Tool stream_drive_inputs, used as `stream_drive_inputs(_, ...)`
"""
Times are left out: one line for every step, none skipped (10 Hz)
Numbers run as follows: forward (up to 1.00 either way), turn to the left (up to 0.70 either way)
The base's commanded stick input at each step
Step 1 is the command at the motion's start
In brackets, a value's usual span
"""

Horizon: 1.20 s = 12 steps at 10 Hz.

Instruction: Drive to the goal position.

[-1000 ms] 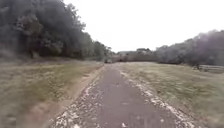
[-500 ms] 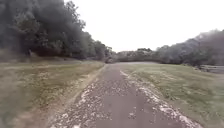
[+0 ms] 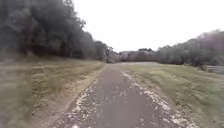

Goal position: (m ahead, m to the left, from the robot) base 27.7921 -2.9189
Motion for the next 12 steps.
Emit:
stream_drive_inputs(0.6,0.0)
stream_drive_inputs(0.6,0.0)
stream_drive_inputs(0.6,0.0)
stream_drive_inputs(0.6,-0.12)
stream_drive_inputs(0.6,-0.14)
stream_drive_inputs(0.6,-0.15)
stream_drive_inputs(0.6,-0.15)
stream_drive_inputs(0.6,-0.14)
stream_drive_inputs(0.6,-0.08)
stream_drive_inputs(0.6,0.0)
stream_drive_inputs(0.6,0.0)
stream_drive_inputs(0.6,0.0)
